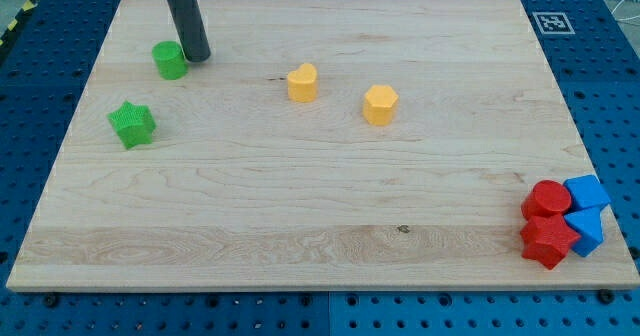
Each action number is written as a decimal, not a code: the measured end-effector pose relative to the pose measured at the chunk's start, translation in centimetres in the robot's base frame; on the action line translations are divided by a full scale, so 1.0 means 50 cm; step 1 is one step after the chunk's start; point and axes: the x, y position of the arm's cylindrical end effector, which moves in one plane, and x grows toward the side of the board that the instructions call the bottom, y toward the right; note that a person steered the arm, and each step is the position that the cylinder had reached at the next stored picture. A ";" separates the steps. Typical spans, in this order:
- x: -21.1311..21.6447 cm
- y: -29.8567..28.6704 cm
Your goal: Push green circle towards green star
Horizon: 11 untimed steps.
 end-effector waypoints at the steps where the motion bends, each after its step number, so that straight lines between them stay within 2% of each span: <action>1: -0.036 -0.020; 3: -0.032 -0.078; 7: 0.094 -0.061; 9: 0.111 0.020; 11: 0.146 0.000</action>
